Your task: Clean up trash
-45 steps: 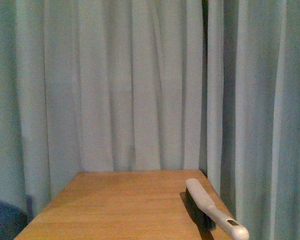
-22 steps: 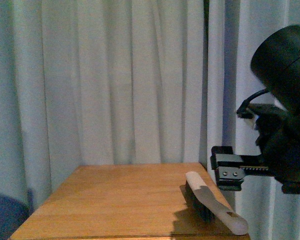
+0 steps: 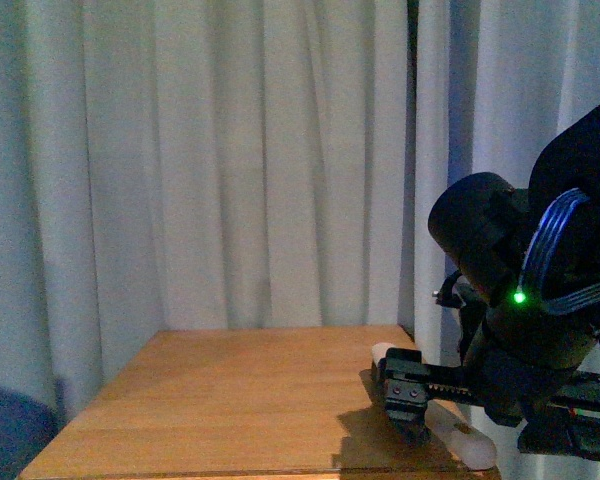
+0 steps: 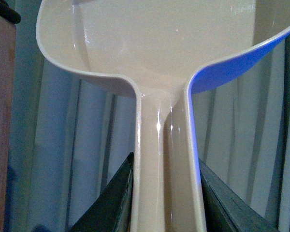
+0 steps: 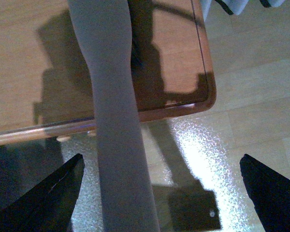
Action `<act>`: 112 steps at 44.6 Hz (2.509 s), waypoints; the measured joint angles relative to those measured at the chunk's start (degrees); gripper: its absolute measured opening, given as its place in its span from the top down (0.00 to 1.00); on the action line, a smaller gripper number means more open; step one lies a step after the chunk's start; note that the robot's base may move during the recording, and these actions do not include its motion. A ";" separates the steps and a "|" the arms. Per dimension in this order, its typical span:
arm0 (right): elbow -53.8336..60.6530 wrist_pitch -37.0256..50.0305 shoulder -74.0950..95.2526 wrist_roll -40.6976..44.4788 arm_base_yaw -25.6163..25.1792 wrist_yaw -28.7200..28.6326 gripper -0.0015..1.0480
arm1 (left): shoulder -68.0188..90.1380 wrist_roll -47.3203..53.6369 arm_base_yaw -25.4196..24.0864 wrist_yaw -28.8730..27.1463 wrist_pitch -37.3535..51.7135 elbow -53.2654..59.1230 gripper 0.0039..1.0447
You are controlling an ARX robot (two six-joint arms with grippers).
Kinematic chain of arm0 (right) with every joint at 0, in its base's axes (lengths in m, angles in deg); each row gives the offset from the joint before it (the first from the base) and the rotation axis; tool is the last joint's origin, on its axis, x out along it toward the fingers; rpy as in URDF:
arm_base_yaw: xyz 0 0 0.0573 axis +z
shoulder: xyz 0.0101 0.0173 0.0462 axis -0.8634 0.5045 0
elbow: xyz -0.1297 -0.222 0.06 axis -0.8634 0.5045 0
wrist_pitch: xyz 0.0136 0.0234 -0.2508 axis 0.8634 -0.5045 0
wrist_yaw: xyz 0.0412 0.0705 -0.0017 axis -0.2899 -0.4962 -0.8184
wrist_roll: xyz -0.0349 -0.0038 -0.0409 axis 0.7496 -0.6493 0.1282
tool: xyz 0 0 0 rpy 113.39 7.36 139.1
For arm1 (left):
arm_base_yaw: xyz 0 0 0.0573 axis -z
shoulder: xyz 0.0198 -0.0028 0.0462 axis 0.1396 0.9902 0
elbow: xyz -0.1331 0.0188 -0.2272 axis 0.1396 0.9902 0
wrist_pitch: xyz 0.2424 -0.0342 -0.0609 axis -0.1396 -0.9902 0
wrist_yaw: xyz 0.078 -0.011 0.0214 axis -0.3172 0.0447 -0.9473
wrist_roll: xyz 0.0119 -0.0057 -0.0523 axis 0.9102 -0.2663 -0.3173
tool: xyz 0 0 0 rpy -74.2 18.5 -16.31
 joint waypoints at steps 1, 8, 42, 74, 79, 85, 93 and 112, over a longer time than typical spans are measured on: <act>-0.04 0.07 0.31 -0.04 -0.02 -0.02 0.07 | 0.00 -0.02 0.00 0.00 0.00 0.00 0.73; -0.09 0.94 1.55 -0.35 0.00 -0.44 0.07 | 0.00 -0.02 0.00 0.00 0.00 0.00 0.73; -0.13 4.17 1.99 0.20 0.55 -0.09 0.81 | 0.00 -0.02 0.00 0.02 0.00 0.00 0.73; 48.89 36.46 -64.22 27.34 -2.10 6.56 0.81 | 0.00 -0.02 0.00 0.00 0.00 0.00 0.73; 52.11 36.61 -73.42 29.44 -2.40 8.72 0.81 | 0.00 -0.02 0.00 0.00 0.00 0.00 0.73; 54.66 38.99 -80.50 32.70 -1.84 11.56 0.81 | 0.00 0.00 0.00 0.00 0.00 0.00 0.73; 59.08 44.00 -84.96 37.81 -1.31 14.36 0.81 | 0.00 -0.02 0.00 -0.02 0.00 0.00 0.73; 60.59 43.76 -85.70 39.08 -1.57 15.04 0.81 | 0.09 0.00 0.00 0.55 0.00 0.00 0.73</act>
